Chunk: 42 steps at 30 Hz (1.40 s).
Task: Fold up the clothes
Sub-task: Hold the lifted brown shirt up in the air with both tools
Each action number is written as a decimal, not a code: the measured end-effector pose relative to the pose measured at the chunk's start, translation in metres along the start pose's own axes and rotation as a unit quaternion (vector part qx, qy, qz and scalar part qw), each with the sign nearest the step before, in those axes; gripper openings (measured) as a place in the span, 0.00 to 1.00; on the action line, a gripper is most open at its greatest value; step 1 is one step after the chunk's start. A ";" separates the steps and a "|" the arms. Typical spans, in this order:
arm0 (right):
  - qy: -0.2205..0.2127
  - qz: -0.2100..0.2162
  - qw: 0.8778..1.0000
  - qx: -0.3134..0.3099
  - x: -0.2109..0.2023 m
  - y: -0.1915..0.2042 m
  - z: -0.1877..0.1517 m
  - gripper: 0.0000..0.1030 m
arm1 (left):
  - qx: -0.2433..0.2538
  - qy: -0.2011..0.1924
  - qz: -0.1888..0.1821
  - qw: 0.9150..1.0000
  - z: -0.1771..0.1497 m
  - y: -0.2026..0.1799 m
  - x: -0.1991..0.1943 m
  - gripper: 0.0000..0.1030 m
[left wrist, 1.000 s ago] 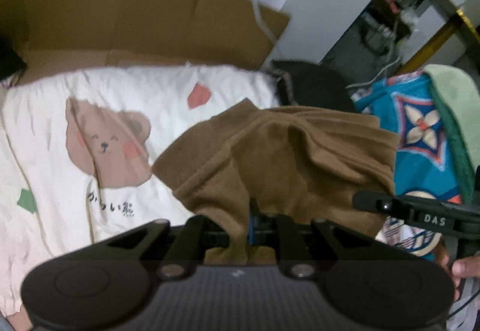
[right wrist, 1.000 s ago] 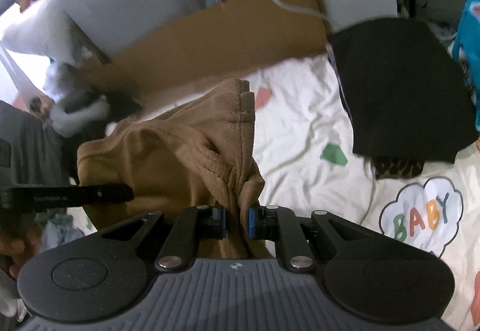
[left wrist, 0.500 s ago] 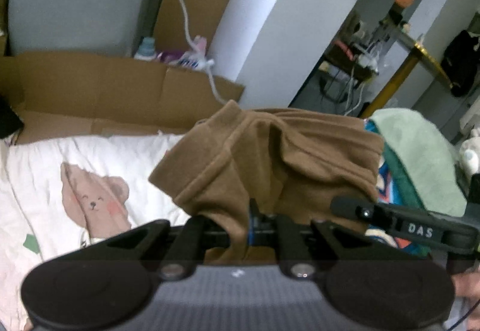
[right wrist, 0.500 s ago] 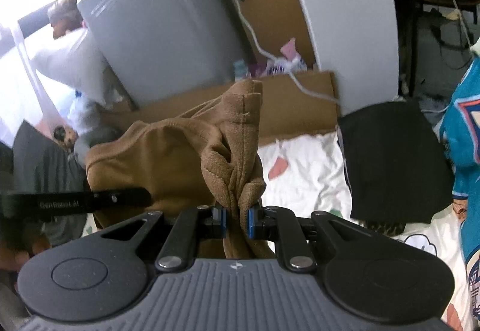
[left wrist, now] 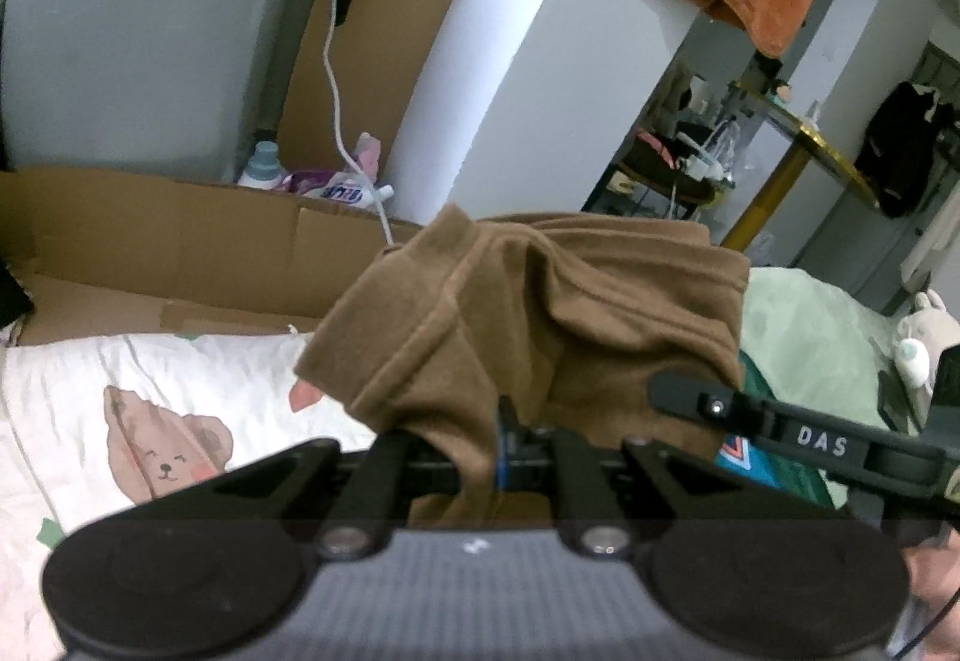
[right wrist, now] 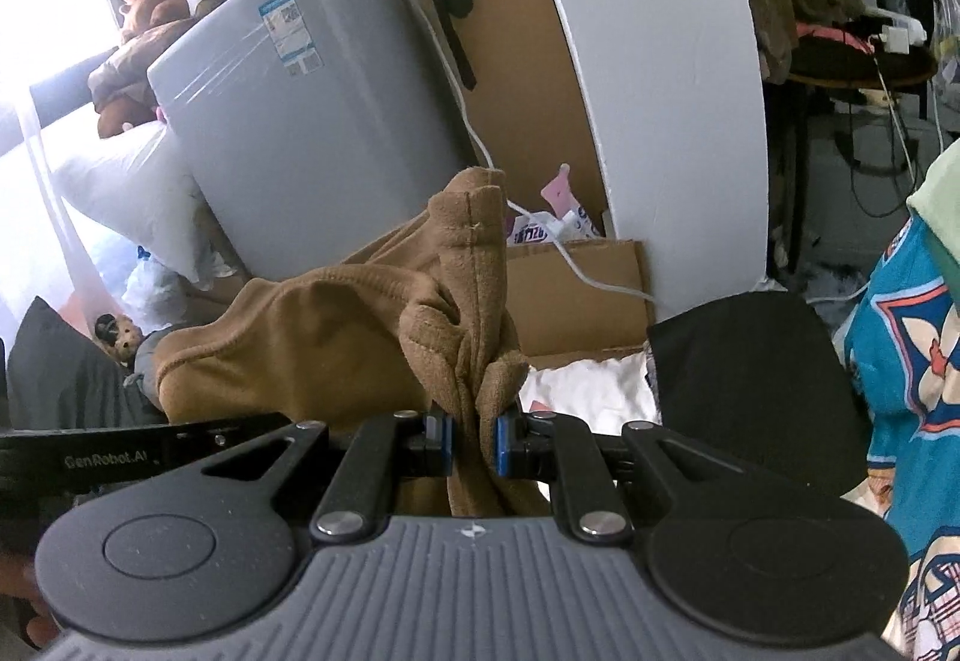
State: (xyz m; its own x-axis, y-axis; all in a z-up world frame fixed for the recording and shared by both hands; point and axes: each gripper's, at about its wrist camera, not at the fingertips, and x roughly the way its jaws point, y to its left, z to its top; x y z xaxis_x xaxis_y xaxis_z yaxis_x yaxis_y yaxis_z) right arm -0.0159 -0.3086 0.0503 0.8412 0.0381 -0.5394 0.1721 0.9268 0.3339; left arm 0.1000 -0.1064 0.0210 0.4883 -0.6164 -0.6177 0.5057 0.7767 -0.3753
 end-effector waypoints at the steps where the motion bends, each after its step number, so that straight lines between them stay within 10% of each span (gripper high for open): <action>1: 0.000 0.001 1.000 0.002 -0.001 -0.002 0.000 0.12 | 0.002 0.000 0.000 1.000 0.000 -0.001 -0.001 0.09; 42: -0.092 -0.114 0.989 0.010 -0.011 -0.201 0.082 0.12 | 0.087 -0.008 -0.082 0.993 0.057 -0.135 0.147 0.09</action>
State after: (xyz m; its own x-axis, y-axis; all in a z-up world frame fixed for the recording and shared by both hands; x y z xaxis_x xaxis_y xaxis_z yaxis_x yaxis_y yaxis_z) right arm -0.0179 -0.5258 0.0529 0.8584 -0.2404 -0.4532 0.3756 0.8963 0.2359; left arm 0.1446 -0.3089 0.0203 0.3997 -0.7353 -0.5473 0.6942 0.6327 -0.3431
